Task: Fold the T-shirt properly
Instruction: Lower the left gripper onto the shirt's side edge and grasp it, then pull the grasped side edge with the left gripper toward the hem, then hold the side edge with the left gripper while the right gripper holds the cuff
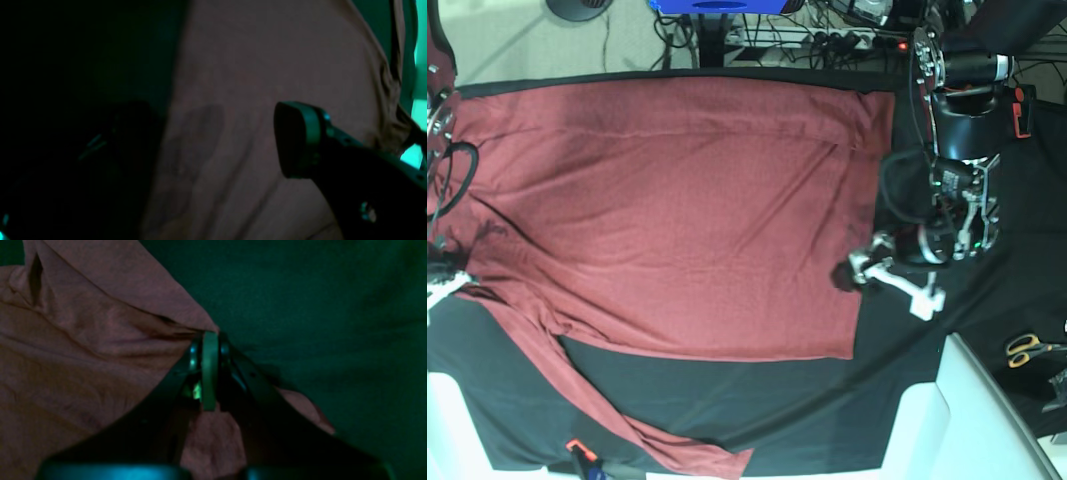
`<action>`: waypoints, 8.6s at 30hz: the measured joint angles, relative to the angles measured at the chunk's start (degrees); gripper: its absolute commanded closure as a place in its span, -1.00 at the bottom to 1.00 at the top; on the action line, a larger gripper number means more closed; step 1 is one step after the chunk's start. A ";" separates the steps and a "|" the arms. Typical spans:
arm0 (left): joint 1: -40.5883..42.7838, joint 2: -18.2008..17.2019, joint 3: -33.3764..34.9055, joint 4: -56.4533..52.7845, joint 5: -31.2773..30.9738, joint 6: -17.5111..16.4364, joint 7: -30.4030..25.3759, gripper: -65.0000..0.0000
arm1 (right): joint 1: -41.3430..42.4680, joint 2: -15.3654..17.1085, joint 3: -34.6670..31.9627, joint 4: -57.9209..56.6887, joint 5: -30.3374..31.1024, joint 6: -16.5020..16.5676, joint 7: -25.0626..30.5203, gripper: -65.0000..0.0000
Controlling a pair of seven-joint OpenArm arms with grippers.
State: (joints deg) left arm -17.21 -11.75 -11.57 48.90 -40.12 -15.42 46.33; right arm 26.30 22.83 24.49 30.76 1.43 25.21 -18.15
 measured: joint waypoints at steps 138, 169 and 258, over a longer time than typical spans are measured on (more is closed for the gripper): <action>-14.78 1.62 2.03 -13.20 15.45 0.46 -5.73 1.00 | -0.81 -0.46 -0.02 0.00 0.00 0.15 3.89 1.00; -8.55 1.53 1.55 8.35 15.26 0.44 2.54 1.00 | -1.77 -2.16 0.26 0.00 -0.02 -0.42 14.53 1.00; 5.51 2.64 1.51 31.21 14.51 0.39 7.72 1.00 | 3.19 -0.72 -0.24 -11.93 -6.54 -3.32 16.17 1.00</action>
State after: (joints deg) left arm -11.70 -9.10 -10.07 80.12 -25.61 -15.03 54.04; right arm 29.50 22.11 24.25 18.83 -5.10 21.89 -1.98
